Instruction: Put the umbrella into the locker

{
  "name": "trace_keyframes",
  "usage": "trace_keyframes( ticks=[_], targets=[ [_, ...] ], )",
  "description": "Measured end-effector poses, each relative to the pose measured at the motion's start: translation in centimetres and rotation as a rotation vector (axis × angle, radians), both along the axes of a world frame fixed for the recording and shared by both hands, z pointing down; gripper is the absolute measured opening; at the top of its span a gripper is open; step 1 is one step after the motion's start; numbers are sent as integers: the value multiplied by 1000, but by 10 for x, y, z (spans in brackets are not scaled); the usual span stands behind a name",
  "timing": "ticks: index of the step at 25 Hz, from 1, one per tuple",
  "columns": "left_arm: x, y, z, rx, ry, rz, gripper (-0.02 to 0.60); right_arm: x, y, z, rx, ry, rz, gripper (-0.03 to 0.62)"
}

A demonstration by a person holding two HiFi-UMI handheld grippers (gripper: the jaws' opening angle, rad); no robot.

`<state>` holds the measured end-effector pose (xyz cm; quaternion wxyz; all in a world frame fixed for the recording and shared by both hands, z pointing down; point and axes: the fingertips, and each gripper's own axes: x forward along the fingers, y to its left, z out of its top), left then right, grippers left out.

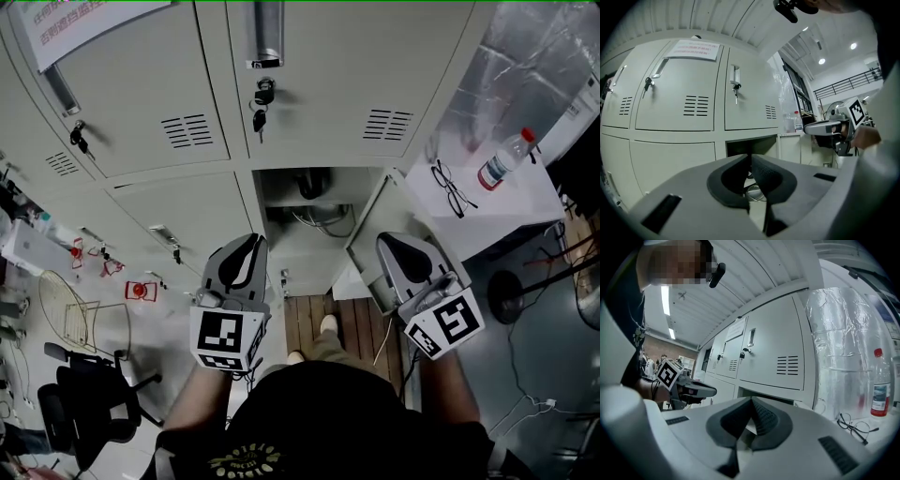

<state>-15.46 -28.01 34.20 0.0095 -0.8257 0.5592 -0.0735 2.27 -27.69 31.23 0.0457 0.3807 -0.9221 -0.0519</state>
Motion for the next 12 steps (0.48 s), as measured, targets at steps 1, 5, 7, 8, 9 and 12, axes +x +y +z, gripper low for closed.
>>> trace_keyframes(
  ticks=[1, 5, 7, 8, 9, 12],
  targets=[
    [3, 2, 2, -2, -3, 8, 43, -1, 2, 0, 0, 3, -3, 28],
    [16, 4, 3, 15, -49, 31, 43, 0, 5, 0, 4, 22, -6, 28],
    [24, 6, 4, 19, -63, 47, 43, 2, 6, 2, 2, 27, -6, 28],
    [27, 6, 5, 17, -67, 54, 43, 4, 6, 2, 1, 27, -5, 28],
    [30, 6, 6, 13, -72, 60, 43, 5, 6, 2, 2, 27, -4, 28],
    [34, 4, 12, -6, -88, 63, 43, 7, 6, 2, 1, 26, -6, 28]
  ],
)
